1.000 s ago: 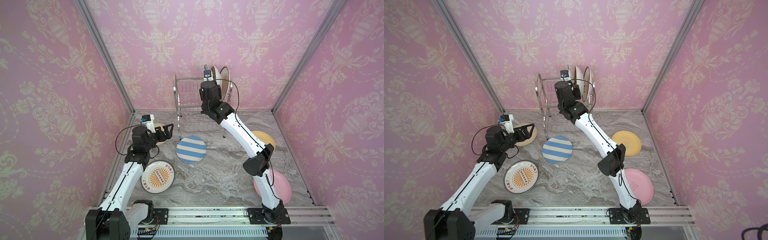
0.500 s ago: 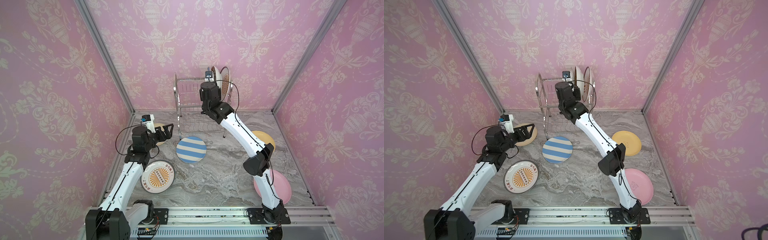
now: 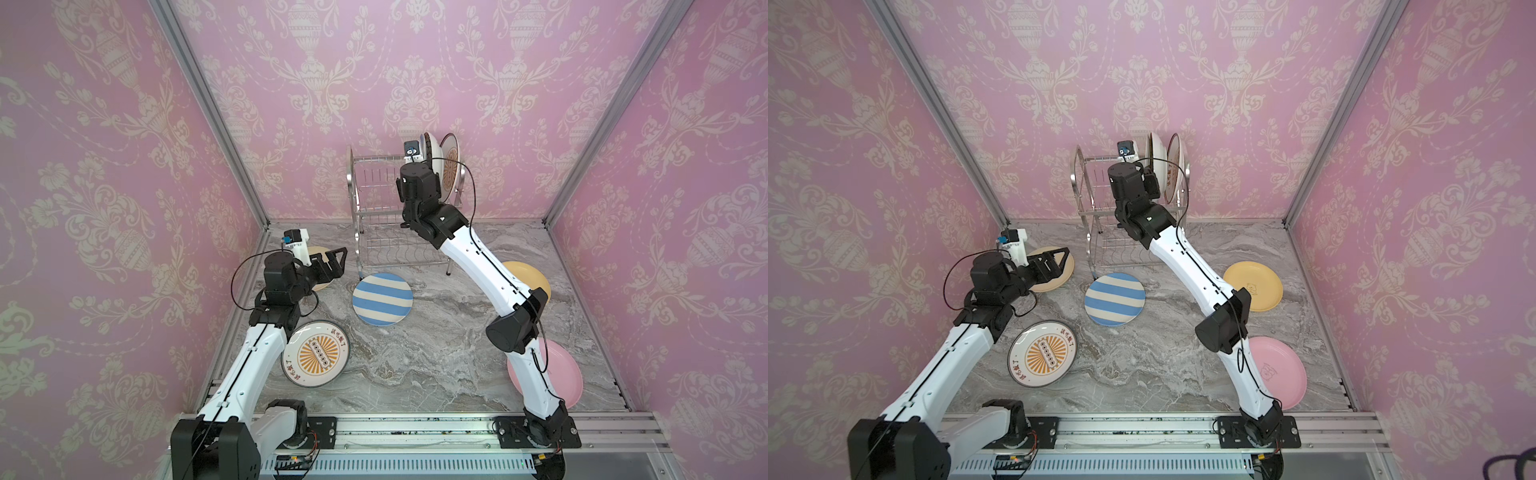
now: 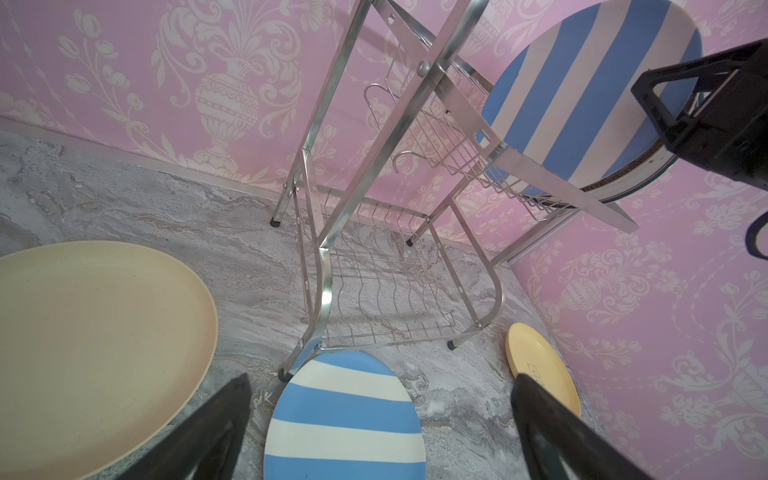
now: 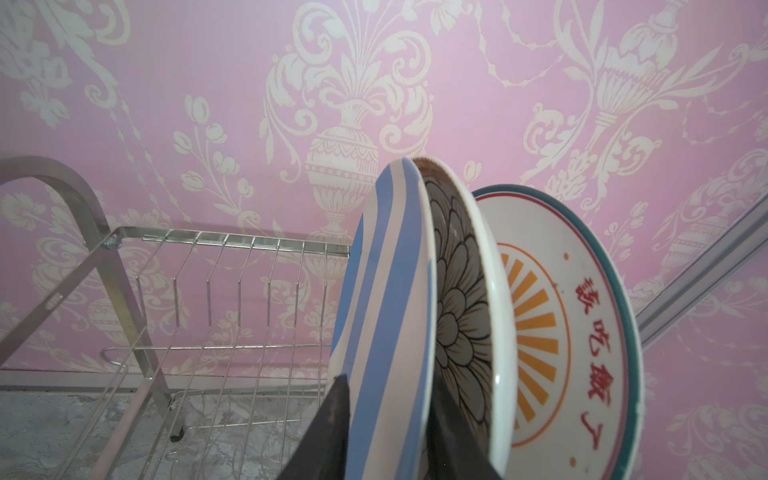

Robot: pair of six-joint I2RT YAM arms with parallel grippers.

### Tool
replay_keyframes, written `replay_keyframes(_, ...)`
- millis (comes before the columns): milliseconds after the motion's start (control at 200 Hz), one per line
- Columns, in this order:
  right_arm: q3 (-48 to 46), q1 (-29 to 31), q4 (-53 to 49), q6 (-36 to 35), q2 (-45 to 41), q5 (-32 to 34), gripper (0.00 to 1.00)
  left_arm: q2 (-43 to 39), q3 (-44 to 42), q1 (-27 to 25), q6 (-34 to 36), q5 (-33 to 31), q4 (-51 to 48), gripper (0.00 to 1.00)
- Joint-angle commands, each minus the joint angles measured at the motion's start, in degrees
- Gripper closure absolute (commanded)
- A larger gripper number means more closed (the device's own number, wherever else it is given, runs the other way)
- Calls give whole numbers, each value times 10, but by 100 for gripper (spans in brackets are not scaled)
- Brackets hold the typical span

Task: Load the plates into the dish rack
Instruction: 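Lower the striped plate into the rack slots beside the flower-pattern plate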

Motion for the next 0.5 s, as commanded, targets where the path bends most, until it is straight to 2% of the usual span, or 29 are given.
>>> replay_keyframes(0, 22, 18, 18, -44, -47, 15, 61, -3, 6, 4, -9, 11, 2, 1)
replay_keyframes(150, 5, 33, -1, -49, -77, 9, 53, -6, 3, 3, -9, 5, -2, 1)
replay_keyframes(355, -12, 43, -86, -5, -131, -43, 45, -3, 22, 4, 20, -7, -46, 1)
replay_keyframes(495, -145, 44, -83, 43, -251, -116, 40, -8, 40, 3, 41, -27, -79, 1)
